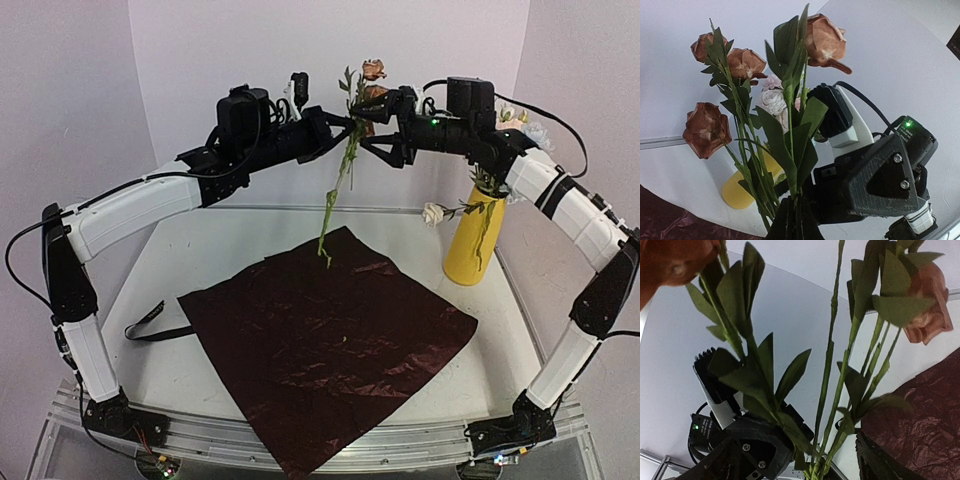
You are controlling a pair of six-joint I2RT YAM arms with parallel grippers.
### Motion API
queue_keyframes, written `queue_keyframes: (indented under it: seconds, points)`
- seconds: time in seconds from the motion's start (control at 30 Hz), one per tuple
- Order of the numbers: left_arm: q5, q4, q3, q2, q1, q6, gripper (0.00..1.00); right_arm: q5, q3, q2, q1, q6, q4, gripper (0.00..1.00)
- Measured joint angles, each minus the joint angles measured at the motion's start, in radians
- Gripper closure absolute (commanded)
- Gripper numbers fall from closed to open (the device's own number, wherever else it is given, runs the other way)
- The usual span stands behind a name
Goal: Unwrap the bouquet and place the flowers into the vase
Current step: Pick up the fake flower from the wrapping paper.
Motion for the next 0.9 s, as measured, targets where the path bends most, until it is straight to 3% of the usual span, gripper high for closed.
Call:
queue_keyframes:
  seconds: [0.33,0.5,0.57,0.67,0.77,0.9]
  points:
    - [0.049,0.001,0.000,0.000,-0.028,0.006,1.00,0.039,0.008,0.000,0.000,0.007,0.000,0.43]
    - [0.076,0.001,0.000,0.000,-0.033,0.009,0.99,0.056,0.008,0.000,0.000,0.005,0.002,0.70]
    - [0.083,0.000,0.000,0.000,-0.034,0.009,0.92,0.062,0.008,0.000,0.000,0.004,0.006,0.82]
    - [0.091,0.002,-0.009,0.000,-0.035,0.016,0.73,0.067,0.008,-0.001,0.004,-0.001,0.014,0.90]
    - [0.102,0.018,-0.020,0.000,-0.037,0.020,0.55,0.083,0.007,-0.001,0.005,-0.006,0.004,0.94]
    - [0.108,0.044,-0.056,-0.023,-0.041,0.030,0.39,0.112,-0.006,-0.004,0.005,-0.030,-0.001,0.98]
